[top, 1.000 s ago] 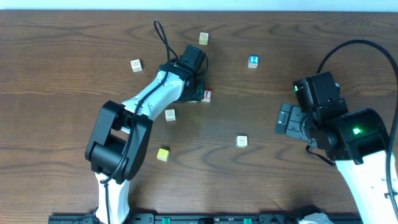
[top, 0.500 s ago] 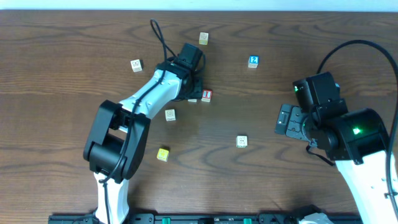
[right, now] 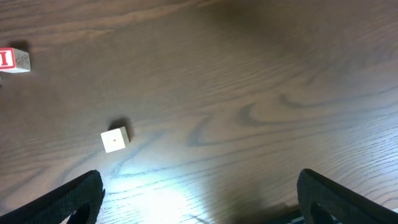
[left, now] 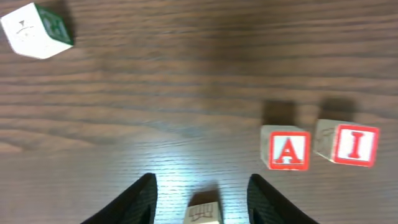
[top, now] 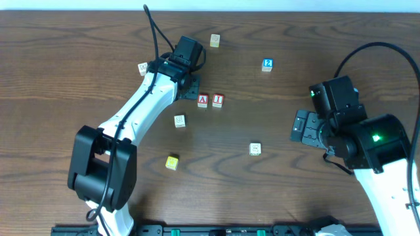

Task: Spell out Ai2
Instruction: 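Nudge the A and I blocks into alignment with the left gripper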

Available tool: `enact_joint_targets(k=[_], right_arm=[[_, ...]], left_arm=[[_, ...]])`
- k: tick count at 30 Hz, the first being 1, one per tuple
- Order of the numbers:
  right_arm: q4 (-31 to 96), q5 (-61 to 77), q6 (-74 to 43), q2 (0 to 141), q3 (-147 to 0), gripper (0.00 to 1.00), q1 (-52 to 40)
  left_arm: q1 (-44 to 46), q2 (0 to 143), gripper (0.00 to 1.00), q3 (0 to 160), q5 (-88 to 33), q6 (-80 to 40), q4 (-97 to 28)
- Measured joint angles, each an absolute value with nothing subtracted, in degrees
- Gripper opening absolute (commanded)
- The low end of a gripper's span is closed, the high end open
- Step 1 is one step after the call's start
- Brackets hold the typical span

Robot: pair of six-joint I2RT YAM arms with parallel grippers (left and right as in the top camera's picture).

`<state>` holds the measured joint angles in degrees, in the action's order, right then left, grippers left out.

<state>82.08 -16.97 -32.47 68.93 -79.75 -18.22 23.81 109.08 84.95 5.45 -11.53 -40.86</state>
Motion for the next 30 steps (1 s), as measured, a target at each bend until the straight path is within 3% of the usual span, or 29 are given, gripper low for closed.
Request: enact_joint_targets(k=[30], right_arm=[[82.46,-16.99,-32.47,68.93,-79.75,0.99,-18.22]], left_arm=[[23.81,116.55,0.46,80.99,1.23,-12.01,-33.41]])
